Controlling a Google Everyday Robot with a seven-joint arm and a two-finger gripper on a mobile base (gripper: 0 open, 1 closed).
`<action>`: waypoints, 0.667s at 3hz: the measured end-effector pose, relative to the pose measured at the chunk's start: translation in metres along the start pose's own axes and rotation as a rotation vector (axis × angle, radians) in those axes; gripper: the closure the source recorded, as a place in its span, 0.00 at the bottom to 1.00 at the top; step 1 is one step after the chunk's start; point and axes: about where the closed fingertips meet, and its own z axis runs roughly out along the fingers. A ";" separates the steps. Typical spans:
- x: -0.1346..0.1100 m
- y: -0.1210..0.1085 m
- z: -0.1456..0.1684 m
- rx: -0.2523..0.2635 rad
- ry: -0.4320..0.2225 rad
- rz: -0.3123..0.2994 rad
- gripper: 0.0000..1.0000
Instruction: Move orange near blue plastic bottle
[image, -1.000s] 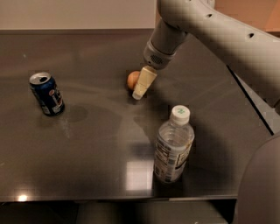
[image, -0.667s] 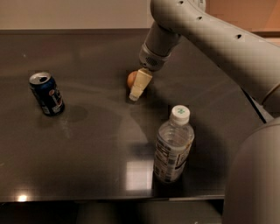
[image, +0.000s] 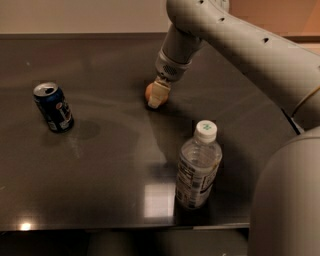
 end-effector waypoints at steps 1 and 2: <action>-0.005 0.006 -0.014 -0.003 -0.002 -0.039 0.71; 0.000 0.023 -0.027 -0.029 0.031 -0.102 0.94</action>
Offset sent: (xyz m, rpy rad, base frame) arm -0.0574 -0.0125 0.0375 -0.0988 0.0177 0.1887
